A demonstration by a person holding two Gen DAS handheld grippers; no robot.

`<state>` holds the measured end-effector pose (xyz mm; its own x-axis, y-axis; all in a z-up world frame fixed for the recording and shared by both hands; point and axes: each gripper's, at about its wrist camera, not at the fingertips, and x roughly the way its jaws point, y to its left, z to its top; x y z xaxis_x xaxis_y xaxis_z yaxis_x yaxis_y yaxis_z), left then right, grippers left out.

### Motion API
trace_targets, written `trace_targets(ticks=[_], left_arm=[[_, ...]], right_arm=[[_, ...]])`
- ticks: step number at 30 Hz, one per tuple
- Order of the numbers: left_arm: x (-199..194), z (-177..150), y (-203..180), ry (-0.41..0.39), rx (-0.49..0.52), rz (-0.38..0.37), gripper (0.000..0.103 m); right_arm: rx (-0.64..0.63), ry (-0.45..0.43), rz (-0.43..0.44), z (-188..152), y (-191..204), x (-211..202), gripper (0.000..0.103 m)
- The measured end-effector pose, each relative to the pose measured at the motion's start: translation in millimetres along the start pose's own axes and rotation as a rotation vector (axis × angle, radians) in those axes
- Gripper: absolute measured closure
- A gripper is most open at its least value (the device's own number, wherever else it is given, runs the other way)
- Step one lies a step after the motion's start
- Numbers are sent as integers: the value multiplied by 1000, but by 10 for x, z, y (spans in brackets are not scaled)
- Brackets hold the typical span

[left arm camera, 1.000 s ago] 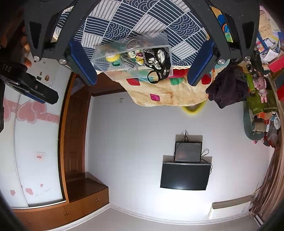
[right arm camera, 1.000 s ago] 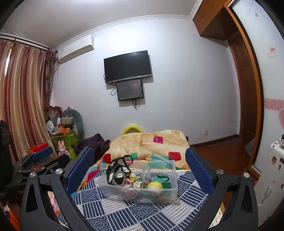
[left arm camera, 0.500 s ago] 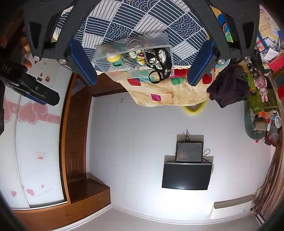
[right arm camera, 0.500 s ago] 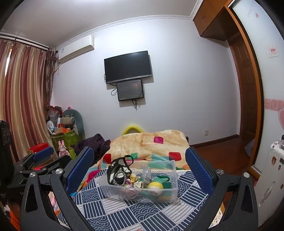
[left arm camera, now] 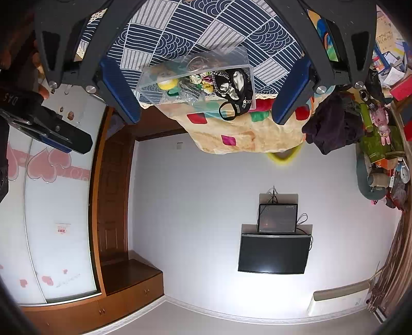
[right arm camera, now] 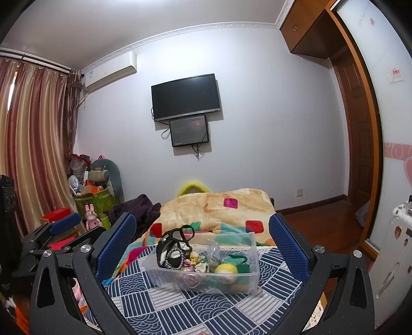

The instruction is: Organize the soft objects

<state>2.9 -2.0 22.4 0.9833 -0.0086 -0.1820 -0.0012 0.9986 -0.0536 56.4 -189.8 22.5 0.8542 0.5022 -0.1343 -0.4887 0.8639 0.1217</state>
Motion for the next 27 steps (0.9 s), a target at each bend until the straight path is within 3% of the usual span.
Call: trace_targets(ticks=[27], left_arm=[[10,-7,-7,12,-16,-24,0]], right_arm=[[-1,4,2,-1,16,1,0]])
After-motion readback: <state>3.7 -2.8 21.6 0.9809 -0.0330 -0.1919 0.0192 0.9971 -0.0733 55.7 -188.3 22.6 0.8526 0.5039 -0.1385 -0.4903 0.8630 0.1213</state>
